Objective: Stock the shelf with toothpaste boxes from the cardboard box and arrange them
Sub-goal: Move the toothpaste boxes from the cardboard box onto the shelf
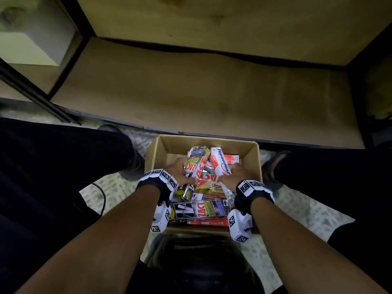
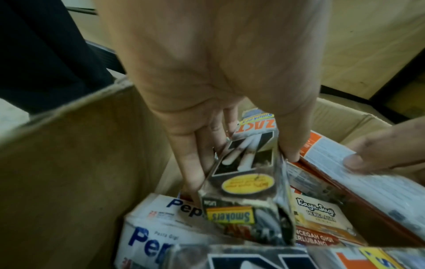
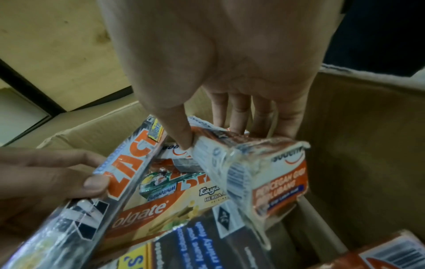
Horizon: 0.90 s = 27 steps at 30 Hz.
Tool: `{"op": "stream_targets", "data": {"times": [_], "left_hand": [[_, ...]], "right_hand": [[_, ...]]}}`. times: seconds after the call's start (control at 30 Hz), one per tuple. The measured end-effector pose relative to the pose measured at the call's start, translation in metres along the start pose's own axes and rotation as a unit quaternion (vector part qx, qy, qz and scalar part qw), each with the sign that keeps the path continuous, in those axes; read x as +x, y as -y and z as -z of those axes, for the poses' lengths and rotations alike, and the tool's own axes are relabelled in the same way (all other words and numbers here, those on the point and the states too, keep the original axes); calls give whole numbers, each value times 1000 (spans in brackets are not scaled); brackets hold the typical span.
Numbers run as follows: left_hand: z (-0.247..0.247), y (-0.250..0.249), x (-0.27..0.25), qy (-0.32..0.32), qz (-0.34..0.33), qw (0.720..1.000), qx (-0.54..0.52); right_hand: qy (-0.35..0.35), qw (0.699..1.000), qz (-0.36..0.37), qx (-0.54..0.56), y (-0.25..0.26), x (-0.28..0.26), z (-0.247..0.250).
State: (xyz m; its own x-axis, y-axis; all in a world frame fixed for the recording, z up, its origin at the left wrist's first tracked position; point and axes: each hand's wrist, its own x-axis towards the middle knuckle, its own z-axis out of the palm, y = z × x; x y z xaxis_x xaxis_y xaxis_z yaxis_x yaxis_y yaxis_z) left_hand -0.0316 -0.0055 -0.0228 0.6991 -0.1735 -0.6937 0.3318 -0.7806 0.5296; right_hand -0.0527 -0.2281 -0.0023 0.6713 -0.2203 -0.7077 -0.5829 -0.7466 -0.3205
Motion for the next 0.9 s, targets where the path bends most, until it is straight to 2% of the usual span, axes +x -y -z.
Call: {"op": "stream_targets", "data": {"times": [0.1, 0.17, 0.27, 0.57, 0.9], "left_hand": [[-12, 26, 36, 32, 6, 999, -37], [-14, 31, 47, 28, 4, 998, -52], [-3, -1, 19, -14, 0, 998, -54], [7, -23, 11, -30, -5, 1000, 2], [18, -56, -37, -87, -67, 994, -5]], "right_hand": [[5, 1000, 12, 12, -2, -1, 3], [7, 1000, 21, 20, -3, 0, 4], [9, 999, 20, 27, -4, 2, 5], [-2, 999, 20, 48, -1, -7, 8], [-6, 993, 86, 75, 12, -50, 37]]}}
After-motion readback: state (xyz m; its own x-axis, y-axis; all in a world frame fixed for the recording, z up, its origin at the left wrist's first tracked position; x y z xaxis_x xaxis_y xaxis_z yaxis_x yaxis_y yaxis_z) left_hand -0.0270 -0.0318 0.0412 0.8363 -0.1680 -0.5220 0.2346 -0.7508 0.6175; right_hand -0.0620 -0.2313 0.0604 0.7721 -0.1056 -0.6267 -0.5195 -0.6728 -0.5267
